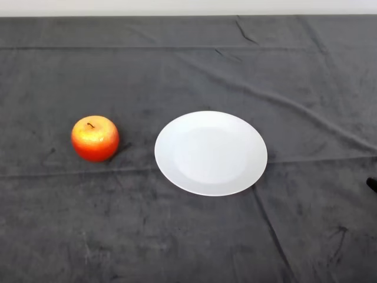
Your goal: Move the apple to the plate
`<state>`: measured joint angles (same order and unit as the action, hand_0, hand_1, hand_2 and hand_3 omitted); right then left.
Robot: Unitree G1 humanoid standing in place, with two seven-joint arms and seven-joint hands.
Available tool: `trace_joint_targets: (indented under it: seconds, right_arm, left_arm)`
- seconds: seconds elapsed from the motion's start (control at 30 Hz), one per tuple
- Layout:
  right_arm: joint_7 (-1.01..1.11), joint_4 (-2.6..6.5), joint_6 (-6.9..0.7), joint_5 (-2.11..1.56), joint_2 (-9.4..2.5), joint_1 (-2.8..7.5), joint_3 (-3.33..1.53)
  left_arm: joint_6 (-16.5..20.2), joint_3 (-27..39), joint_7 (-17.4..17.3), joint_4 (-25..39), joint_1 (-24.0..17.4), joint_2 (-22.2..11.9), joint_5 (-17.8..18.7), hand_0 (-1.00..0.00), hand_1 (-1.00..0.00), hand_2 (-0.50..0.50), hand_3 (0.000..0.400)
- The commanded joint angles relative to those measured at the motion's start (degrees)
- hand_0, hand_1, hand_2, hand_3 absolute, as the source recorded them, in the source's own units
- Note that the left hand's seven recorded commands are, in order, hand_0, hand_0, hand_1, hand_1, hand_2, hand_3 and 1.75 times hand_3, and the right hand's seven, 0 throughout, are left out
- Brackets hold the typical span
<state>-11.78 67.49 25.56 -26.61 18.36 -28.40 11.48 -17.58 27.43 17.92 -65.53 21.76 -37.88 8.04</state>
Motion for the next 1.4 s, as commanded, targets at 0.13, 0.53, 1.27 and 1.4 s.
trace_joint_targets:
  seconds: [0.13,0.53,1.27,1.4]
  right_arm:
    - [-0.28,2.41,-3.05,0.22,-2.07,2.81,0.80]
    - [-0.29,2.36,-3.09,0.23,-2.07,2.83,0.81]
    - [-0.31,2.29,-3.13,0.24,-2.07,2.86,0.82]
    - [-0.31,2.28,-3.13,0.24,-2.07,2.87,0.82]
  left_arm:
    - [-2.83,-2.43,-1.76,2.75,2.77,0.25,-2.20,0.00,0.00,0.00,0.000]
    - [-6.71,-6.83,-7.53,2.15,6.58,2.66,-4.40,0.00,0.00,0.00,0.000]
    - [-15.70,-15.96,-16.11,2.75,10.08,8.33,-9.97,0.00,0.00,0.00,0.000]
    - [-16.19,-17.26,-16.74,2.73,10.52,9.24,-10.85,0.00,0.00,0.00,0.000]
